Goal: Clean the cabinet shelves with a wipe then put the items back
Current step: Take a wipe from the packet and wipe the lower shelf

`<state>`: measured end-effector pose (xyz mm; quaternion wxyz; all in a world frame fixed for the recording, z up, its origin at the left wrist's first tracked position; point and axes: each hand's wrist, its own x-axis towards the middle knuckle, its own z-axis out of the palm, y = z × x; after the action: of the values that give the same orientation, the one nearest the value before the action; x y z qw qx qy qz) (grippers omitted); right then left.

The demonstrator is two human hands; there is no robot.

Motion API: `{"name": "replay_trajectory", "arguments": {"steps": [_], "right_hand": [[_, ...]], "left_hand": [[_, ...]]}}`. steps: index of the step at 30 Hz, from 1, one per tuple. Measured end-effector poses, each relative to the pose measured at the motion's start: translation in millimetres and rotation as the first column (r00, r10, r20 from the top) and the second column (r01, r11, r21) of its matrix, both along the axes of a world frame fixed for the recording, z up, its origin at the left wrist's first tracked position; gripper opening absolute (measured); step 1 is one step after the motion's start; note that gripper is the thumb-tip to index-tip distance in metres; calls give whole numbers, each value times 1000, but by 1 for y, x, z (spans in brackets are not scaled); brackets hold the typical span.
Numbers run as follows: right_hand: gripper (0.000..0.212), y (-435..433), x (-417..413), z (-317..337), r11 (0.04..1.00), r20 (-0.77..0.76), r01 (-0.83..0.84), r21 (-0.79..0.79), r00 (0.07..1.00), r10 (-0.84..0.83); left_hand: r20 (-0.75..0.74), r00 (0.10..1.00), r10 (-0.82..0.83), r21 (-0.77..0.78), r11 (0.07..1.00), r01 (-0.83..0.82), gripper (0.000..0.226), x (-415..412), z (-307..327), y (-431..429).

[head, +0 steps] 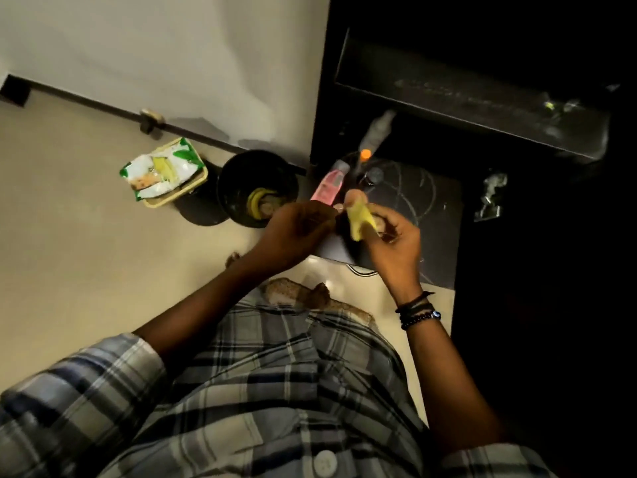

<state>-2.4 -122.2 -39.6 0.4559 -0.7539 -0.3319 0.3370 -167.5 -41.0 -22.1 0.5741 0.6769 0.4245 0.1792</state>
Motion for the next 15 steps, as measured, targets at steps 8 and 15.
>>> {"name": "replay_trajectory", "arguments": {"steps": [8, 15], "right_hand": [[31, -42, 99, -69, 926, 502, 305, -224, 850, -158], [37, -19, 117, -95, 806, 514, -207, -555, 676, 528]], "left_hand": [[-175, 943, -284, 447, 830, 333, 37, 63, 38, -1], [-383, 891, -243, 797, 400, 452, 59, 108, 54, 16]]}}
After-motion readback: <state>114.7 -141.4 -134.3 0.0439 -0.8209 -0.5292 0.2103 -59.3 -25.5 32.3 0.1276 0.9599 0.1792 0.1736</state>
